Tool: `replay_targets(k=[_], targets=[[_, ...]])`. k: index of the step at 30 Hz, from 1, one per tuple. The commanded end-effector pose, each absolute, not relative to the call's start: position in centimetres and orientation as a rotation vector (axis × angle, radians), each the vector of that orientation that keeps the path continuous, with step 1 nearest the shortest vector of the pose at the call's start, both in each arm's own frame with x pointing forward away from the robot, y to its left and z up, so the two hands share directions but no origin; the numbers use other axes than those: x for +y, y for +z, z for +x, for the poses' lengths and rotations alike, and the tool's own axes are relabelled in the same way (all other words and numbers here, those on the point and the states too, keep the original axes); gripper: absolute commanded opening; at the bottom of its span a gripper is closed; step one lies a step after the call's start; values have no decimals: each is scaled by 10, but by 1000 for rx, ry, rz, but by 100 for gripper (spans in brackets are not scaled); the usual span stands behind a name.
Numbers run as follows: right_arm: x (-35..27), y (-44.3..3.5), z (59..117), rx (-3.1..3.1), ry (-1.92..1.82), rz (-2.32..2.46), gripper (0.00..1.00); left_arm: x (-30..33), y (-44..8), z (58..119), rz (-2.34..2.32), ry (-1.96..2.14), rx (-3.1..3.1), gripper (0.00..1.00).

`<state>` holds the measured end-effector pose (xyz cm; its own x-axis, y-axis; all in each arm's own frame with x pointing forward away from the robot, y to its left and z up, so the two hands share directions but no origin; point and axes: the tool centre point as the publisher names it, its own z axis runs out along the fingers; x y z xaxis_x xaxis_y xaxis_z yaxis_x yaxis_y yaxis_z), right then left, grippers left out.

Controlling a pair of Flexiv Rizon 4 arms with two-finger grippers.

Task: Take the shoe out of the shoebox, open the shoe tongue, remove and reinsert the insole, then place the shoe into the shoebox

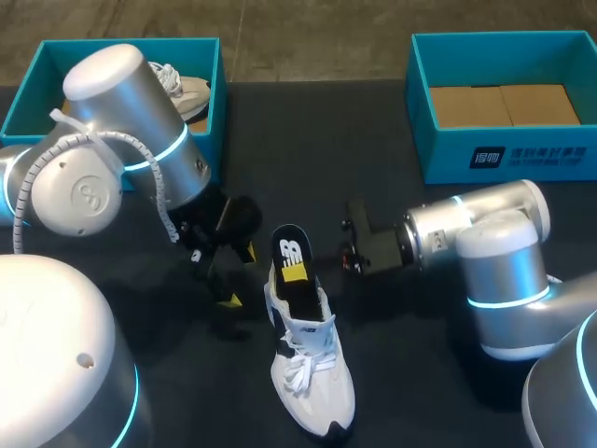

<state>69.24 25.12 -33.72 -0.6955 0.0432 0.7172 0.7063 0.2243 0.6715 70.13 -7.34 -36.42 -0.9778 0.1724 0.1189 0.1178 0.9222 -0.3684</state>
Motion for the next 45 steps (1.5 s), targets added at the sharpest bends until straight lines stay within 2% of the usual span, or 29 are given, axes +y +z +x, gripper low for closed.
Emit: replay_targets(k=[1,21,22,24,25,28,30,39,41,42,45], targets=[[251,-340,688,-1939,-1489,-697,0,-75,-365,699,-210,530,-2935,100],[256,-352,671,-1916,-1442,-737,0,-75,-365,699,-210,530,-2935,100],[256,-350,671,-1920,-1449,-736,16,-75,-365,699,-210,530,-2935,100],[256,-345,672,-1933,-1461,-731,41,-75,-365,699,-210,530,-2935,100],[257,-342,672,-1942,-1465,-727,47,-75,-365,699,-210,530,-2935,100],[259,-334,674,-1965,-1473,-712,53,-75,-365,699,-210,530,-2935,100],[260,-331,676,-1972,-1477,-703,47,-75,-365,699,-210,530,-2935,100],[256,-327,688,-1973,-1497,-701,40,-75,-365,699,-210,530,-2935,100],[255,-328,691,-1965,-1504,-704,34,-75,-365,699,-210,530,-2935,100],[255,-328,693,-1955,-1512,-706,30,-75,-365,699,-210,530,-2935,100],[254,-331,697,-1938,-1516,-713,0,-75,-365,699,-210,530,-2935,100]])
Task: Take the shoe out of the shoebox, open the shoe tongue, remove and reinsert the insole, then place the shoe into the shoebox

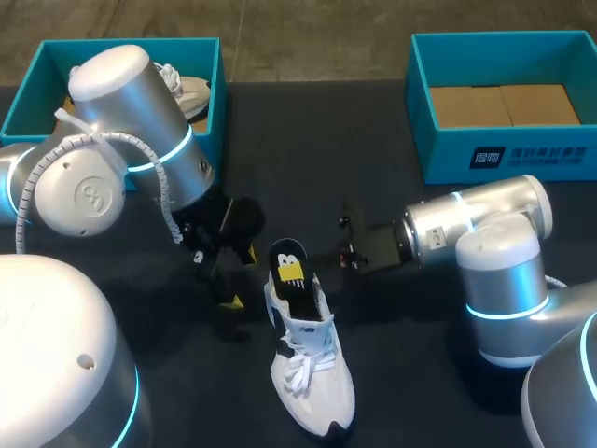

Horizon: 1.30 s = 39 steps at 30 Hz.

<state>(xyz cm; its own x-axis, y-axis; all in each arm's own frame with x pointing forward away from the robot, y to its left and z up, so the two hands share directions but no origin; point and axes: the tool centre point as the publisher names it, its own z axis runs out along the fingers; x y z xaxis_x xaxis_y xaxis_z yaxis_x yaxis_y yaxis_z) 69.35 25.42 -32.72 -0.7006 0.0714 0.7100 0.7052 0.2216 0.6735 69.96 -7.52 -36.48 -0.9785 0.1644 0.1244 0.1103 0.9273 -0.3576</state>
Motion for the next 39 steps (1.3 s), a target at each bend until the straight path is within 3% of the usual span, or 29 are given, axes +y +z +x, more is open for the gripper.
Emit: replay_targets(k=[1,22,27,29,36,38,39], targets=[[255,-332,697,-1935,-1509,-720,0,-75,-365,699,-210,530,-2935,100],[252,-355,670,-1908,-1373,-858,0,-75,-365,699,-210,530,-2935,100],[254,-348,674,-1919,-1399,-845,44,-75,-365,699,-210,530,-2935,100],[255,-344,677,-1927,-1408,-835,53,-75,-365,699,-210,530,-2935,100],[258,-336,691,-1946,-1422,-805,44,-75,-365,699,-210,530,-2935,100],[258,-335,695,-1945,-1428,-801,27,-75,-365,699,-210,530,-2935,100],[258,-336,697,-1943,-1429,-800,4,-75,-365,699,-210,530,-2935,100]])
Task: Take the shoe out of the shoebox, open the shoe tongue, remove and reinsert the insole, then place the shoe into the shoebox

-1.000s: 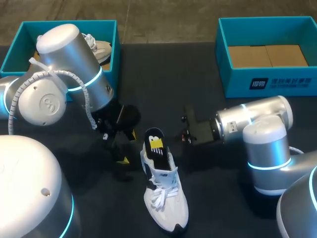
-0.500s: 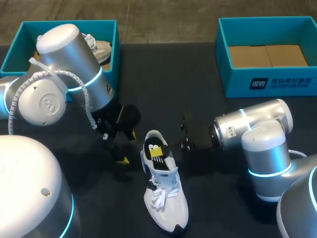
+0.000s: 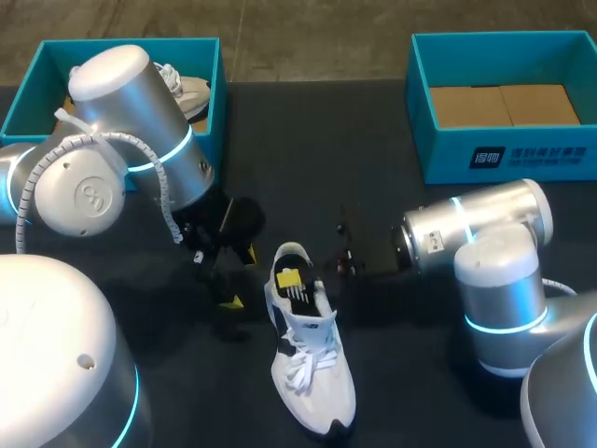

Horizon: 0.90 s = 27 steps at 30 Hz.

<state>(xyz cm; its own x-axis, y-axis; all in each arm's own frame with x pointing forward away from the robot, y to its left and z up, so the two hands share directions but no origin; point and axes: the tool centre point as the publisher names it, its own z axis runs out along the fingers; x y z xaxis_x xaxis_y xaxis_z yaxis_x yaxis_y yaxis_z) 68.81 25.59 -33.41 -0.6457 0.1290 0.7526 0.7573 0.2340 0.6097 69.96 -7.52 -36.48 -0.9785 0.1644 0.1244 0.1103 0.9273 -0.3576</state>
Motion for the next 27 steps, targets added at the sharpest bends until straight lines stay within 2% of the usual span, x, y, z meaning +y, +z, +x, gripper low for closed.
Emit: replay_targets(k=[1,22,23,24,25,26,27], targets=[[258,-337,699,-1934,-1431,-805,0,-75,-365,699,-210,530,-2935,100],[254,-356,677,-1886,-1362,-942,0,-75,-365,699,-210,530,-2935,100],[255,-354,677,-1891,-1379,-934,10,-75,-365,699,-210,530,-2935,100],[255,-352,677,-1896,-1391,-928,29,-75,-365,699,-210,530,-2935,100],[256,-350,678,-1902,-1402,-923,42,-75,-365,699,-210,530,-2935,100],[256,-348,679,-1907,-1414,-915,48,-75,-365,699,-210,530,-2935,100],[257,-346,680,-1914,-1424,-908,66,-75,-365,699,-210,530,-2935,100]])
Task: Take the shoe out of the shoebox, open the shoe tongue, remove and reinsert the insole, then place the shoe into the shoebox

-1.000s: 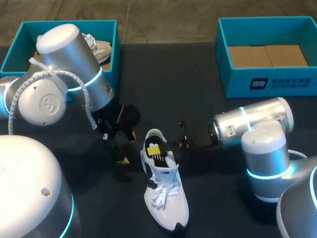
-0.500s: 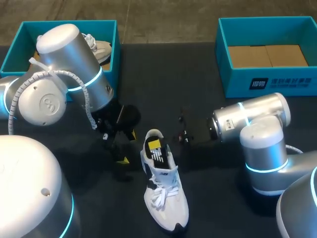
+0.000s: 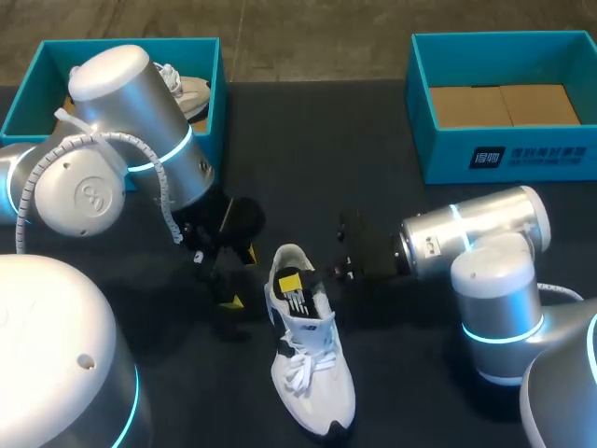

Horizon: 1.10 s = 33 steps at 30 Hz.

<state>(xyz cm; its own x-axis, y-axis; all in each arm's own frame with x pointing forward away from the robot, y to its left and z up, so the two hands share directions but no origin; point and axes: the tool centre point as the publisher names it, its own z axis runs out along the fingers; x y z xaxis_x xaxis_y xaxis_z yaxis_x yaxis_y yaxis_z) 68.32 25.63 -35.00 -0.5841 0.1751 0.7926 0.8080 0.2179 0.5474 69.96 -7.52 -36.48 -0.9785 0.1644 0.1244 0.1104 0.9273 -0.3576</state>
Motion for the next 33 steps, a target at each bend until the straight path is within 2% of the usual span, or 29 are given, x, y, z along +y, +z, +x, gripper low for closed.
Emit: replay_targets(k=[1,2,4,7,12,18,21,26,33], targets=[[257,-344,681,-1922,-1435,-899,78,-75,-365,699,-210,530,-2935,100],[258,-342,682,-1929,-1443,-892,81,-75,-365,699,-210,530,-2935,100],[259,-338,684,-1941,-1456,-882,78,-75,-365,699,-210,530,-2935,100],[260,-332,687,-1960,-1472,-859,81,-75,-365,699,-210,530,-2935,100],[261,-324,689,-1982,-1489,-839,81,-75,-365,699,-210,530,-2935,100],[260,-317,687,-2003,-1487,-836,77,-75,-365,699,-210,530,-2935,100],[258,-315,685,-2016,-1481,-844,69,-75,-365,699,-210,530,-2935,100],[248,-308,681,-2035,-1487,-876,76,-75,-365,699,-210,530,-2935,100],[232,-291,681,-2092,-1490,-936,75,-75,-365,699,-210,530,-2935,100]])
